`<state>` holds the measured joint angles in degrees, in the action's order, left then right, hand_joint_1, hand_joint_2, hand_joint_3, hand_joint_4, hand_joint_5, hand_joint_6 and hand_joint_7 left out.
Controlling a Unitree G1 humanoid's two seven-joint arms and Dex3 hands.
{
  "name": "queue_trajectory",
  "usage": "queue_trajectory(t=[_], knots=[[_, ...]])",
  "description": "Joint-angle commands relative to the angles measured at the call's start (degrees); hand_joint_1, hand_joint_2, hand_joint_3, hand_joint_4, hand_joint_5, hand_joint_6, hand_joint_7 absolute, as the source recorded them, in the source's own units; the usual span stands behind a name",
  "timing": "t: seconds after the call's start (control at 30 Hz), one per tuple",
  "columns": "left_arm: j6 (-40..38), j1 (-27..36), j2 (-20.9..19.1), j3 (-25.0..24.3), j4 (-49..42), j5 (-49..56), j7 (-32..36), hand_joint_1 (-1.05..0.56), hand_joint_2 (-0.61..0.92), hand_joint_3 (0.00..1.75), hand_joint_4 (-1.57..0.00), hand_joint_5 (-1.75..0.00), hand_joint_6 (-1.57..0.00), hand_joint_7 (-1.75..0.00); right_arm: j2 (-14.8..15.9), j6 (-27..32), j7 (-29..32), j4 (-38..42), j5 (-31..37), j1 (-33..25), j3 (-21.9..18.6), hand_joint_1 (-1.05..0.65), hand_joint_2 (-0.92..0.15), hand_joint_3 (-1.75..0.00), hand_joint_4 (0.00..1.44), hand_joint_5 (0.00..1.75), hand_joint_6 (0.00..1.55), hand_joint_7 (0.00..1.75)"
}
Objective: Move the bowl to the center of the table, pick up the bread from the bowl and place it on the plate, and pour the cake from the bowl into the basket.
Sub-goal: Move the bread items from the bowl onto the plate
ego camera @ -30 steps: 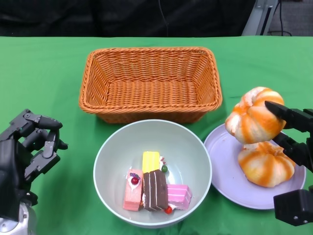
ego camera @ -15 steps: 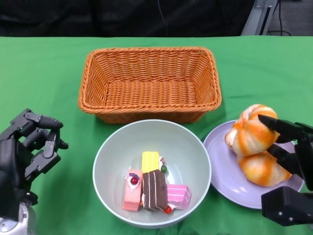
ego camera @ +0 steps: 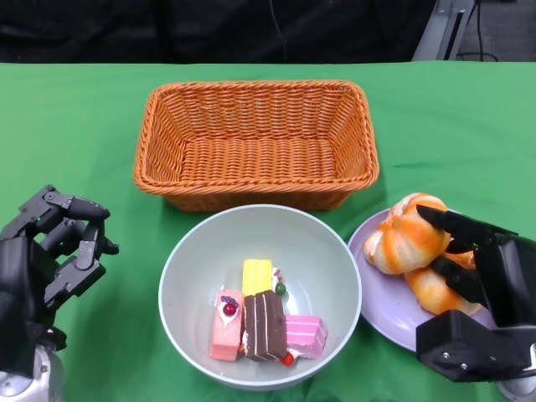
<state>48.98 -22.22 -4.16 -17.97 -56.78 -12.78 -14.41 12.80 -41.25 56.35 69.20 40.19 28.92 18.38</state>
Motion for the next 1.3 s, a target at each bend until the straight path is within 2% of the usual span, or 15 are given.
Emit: queue_trajectory(t=[0.03,0.2,0.37,0.43,0.47,0.53,0.57,0.63,0.73,0.93,1.13,1.3], knots=[[0.2,0.6,-0.8,0.0,0.8,0.0,0.4,-0.06,0.7,0.83,-0.76,-1.58,-0.77,-1.28,-0.3,1.3,-1.1,0.8,-0.5,0.2,1.0,-0.08,-0.83,0.0,0.93,0.83,1.21,0.09],[0.2,0.7,-0.8,0.0,0.9,0.4,0.8,-0.05,0.71,0.82,-0.76,-1.57,-0.78,-1.28,-0.9,4.6,-2.0,2.0,0.6,0.4,3.8,-0.1,-0.83,-0.01,0.94,0.82,1.21,0.08],[0.1,0.5,-0.9,-0.2,0.6,-0.1,0.2,-0.05,0.71,0.81,-0.77,-1.56,-0.79,-1.25,-0.4,7.5,-3.2,1.6,1.2,0.3,6.4,-0.13,-0.89,-0.02,0.92,0.75,1.2,0.05],[0.2,0.5,-1.0,-0.2,0.5,0.0,0.3,-0.05,0.71,0.81,-0.77,-1.56,-0.79,-1.25,-0.2,8.6,-4.6,1.1,1.0,0.1,7.1,-0.13,-0.9,-0.01,0.92,0.63,1.17,0.02],[0.2,0.4,-1.0,-0.2,0.5,-0.1,0.2,-0.06,0.71,0.8,-0.77,-1.56,-0.79,-1.25,0.1,9.1,-5.5,0.7,1.0,0.0,7.5,-0.13,-0.91,-0.01,0.92,0.52,1.14,0.01],[0.1,0.3,-1.1,-0.3,0.3,-0.2,0.0,-0.06,0.72,0.8,-0.77,-1.56,-0.79,-1.26,0.6,9.3,-7.5,-0.3,0.9,-0.2,8.1,-0.12,-0.89,0.0,0.83,0.24,1.0,0.0],[0.1,0.3,-1.2,-0.2,0.2,0.0,0.2,-0.05,0.72,0.8,-0.77,-1.56,-0.79,-1.26,0.8,9.4,-9.0,-1.0,0.6,-0.4,8.2,-0.13,-0.88,0.0,0.77,0.16,0.94,0.0],[-0.1,0.1,-1.2,-0.2,-0.1,-0.1,0.1,-0.05,0.71,0.8,-0.77,-1.57,-0.78,-1.25,1.0,9.7,-11.7,-2.6,-0.3,-0.8,8.3,-0.23,-0.88,0.0,0.55,0.03,0.73,0.0],[-0.1,0.0,-1.2,-0.2,-0.4,-0.1,0.0,-0.05,0.72,0.79,-0.77,-1.57,-0.79,-1.24,1.2,9.3,-13.3,-5.0,-1.3,-1.5,8.0,-0.32,-0.87,0.0,0.32,0.0,0.52,0.0],[0.5,-0.1,-1.3,-0.1,-1.0,0.5,0.5,-0.06,0.72,0.78,-0.77,-1.57,-0.78,-1.24,1.5,8.8,-15.5,-7.8,-2.3,-2.1,7.9,-0.41,-0.9,-0.01,0.11,0.0,0.31,0.0],[0.5,-0.3,-1.2,-0.3,-1.1,0.2,0.2,-0.07,0.73,0.77,-0.77,-1.56,-0.79,-1.24,2.5,8.9,-18.2,-10.9,-2.8,-3.3,7.7,-0.57,-0.92,-0.09,0.04,0.0,0.28,0.0],[0.3,-0.2,-1.3,-0.3,-0.8,0.0,-0.1,-0.06,0.73,0.76,-0.77,-1.57,-0.79,-1.24,3.3,8.3,-20.6,-13.8,-3.3,-4.3,7.2,-0.62,-0.92,-0.15,0.04,0.01,0.31,0.02]])
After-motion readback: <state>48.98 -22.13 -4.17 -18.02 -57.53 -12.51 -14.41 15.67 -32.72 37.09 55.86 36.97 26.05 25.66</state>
